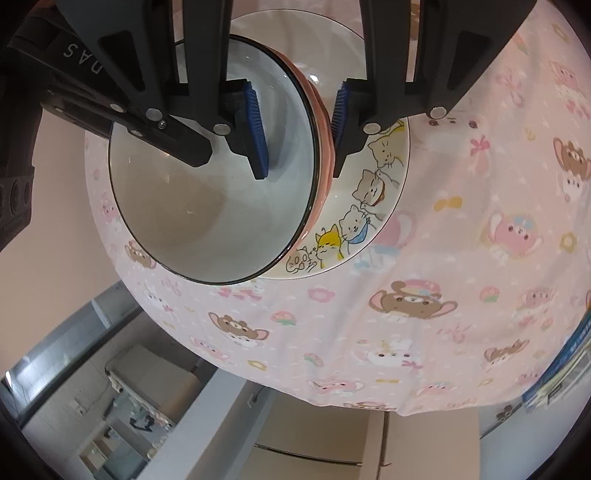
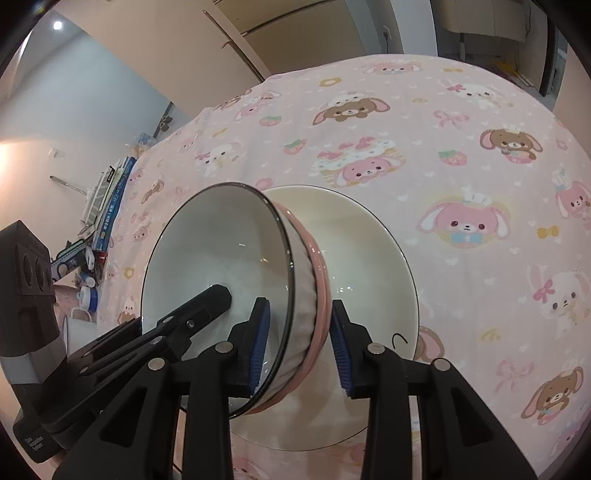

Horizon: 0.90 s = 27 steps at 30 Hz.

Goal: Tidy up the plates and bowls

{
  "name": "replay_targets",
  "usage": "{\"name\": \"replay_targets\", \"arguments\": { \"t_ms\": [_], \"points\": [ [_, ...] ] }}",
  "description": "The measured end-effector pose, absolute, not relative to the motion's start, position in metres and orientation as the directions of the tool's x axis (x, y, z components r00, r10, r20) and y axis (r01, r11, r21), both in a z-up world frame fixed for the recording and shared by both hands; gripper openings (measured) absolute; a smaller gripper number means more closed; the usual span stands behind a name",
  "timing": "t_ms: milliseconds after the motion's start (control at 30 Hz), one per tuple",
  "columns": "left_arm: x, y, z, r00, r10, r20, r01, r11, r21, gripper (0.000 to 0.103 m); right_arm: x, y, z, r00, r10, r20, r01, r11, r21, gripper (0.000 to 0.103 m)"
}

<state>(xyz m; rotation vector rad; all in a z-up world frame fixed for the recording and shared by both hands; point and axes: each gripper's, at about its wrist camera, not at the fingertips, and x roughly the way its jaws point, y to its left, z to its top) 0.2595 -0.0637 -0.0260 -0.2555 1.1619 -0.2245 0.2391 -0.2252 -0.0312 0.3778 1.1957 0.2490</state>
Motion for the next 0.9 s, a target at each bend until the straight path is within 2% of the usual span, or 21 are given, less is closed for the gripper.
{"name": "replay_targets", "arguments": {
  "t_ms": [200, 300, 367, 433, 533, 633, 733, 767, 867, 900],
  "points": [
    [0.253, -0.070, -0.018, 0.423, -0.270, -0.865, 0.098, 0.962, -0.253, 0.036, 0.234, -0.221, -0.023, 0.390, 0.339, -0.856, -0.016, 0.932, 0.362, 0.033],
    [0.244, -0.068, -0.001, 0.507, -0.245, -0.826, 0.109, 0.969, -0.220, 0.048, 0.228, -0.221, -0.008, 0.451, 0.303, -0.840, -0.034, 0.946, 0.323, 0.033],
    [0.232, -0.067, 0.019, 0.586, -0.211, -0.782, 0.118, 0.977, -0.175, 0.060, 0.223, -0.223, 0.007, 0.500, 0.285, -0.818, -0.049, 0.952, 0.302, 0.033],
    [0.222, -0.069, 0.037, 0.645, -0.191, -0.740, 0.143, 0.981, -0.128, 0.065, 0.216, -0.224, 0.023, 0.543, 0.268, -0.796, -0.062, 0.958, 0.280, 0.033],
    [0.203, -0.072, 0.062, 0.729, -0.166, -0.664, 0.176, 0.983, -0.052, 0.070, 0.203, -0.223, 0.046, 0.608, 0.250, -0.754, -0.087, 0.964, 0.249, 0.033],
    [0.178, -0.067, 0.085, 0.824, -0.152, -0.546, 0.170, 0.985, -0.017, 0.072, 0.188, -0.225, 0.064, 0.676, 0.225, -0.702, -0.092, 0.971, 0.222, 0.034],
    [0.145, -0.056, 0.105, 0.905, -0.191, -0.381, 0.192, 0.981, -0.037, 0.090, 0.172, -0.233, 0.078, 0.731, 0.195, -0.654, -0.071, 0.975, 0.211, 0.038],
    [0.135, -0.053, 0.111, 0.921, -0.197, -0.337, 0.195, 0.980, -0.042, 0.090, 0.166, -0.234, 0.083, 0.755, 0.182, -0.630, -0.069, 0.977, 0.200, 0.038],
    [0.114, -0.047, 0.121, 0.944, -0.199, -0.264, 0.199, 0.980, -0.025, 0.090, 0.148, -0.234, 0.093, 0.814, 0.152, -0.561, -0.078, 0.985, 0.153, 0.049],
    [0.110, -0.045, 0.123, 0.948, -0.196, -0.250, 0.198, 0.980, -0.018, 0.090, 0.139, -0.234, 0.097, 0.837, 0.149, -0.527, -0.087, 0.986, 0.142, 0.056]
  ]
}}
